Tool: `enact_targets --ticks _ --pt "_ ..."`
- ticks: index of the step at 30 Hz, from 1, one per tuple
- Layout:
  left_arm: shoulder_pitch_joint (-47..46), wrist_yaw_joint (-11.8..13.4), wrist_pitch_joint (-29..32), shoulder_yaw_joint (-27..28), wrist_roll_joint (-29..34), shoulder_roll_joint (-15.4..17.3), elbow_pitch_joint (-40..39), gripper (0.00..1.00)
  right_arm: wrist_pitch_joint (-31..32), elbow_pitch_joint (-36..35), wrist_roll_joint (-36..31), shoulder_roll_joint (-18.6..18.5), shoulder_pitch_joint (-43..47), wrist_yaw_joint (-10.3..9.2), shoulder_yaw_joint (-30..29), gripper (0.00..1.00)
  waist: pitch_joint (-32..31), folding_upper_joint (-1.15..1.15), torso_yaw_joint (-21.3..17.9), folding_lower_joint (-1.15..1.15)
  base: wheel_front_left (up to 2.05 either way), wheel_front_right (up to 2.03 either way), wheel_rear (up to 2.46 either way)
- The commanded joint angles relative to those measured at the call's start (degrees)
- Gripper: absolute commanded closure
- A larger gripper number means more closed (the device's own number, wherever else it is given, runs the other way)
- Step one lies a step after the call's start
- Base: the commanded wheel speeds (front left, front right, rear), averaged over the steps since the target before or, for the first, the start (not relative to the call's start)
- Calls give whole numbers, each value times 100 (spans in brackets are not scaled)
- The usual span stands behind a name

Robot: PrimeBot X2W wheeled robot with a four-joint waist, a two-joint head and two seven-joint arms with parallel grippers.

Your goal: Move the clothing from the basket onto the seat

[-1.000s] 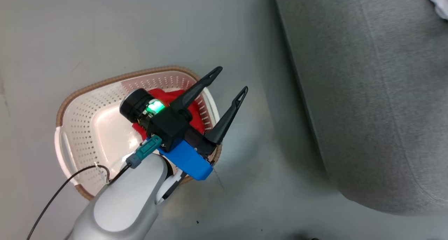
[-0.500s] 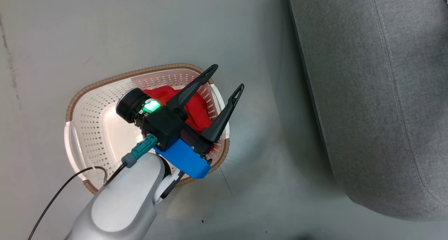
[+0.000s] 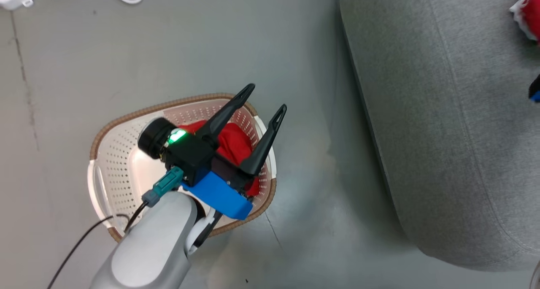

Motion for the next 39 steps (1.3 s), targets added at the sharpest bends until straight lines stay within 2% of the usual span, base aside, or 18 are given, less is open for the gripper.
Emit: enact_targets --ticks 1,9,16,24,30,39 --pt "119 -22 -19 53 -24 -5 30 0 -37 -23 -49 26 118 -6 47 0 -145 0 -20 0 0 0 0" --pt "852 -22 -19 546 -61 -234 149 0 -220 -230 -69 219 888 -6 400 0 -1112 0 38 0 0 0 0" --pt "1599 -22 -19 1032 -40 -411 281 0 -260 -855 157 456 1782 -6 961 0 -1993 0 233 0 0 0 0" --pt "2299 -22 -19 1631 53 -538 447 0 39 -2329 658 704 3150 -6 1693 0 -2727 0 615 0 0 0 0" --pt "2728 -19 -19 2106 169 -597 516 0 309 -3562 889 976 4292 -6 1882 0 -3111 0 907 0 0 0 0" --pt "3196 -13 -19 2756 353 -634 442 0 674 -4798 1051 1237 5483 -6 2328 0 -3330 0 1213 0 0 0 0"
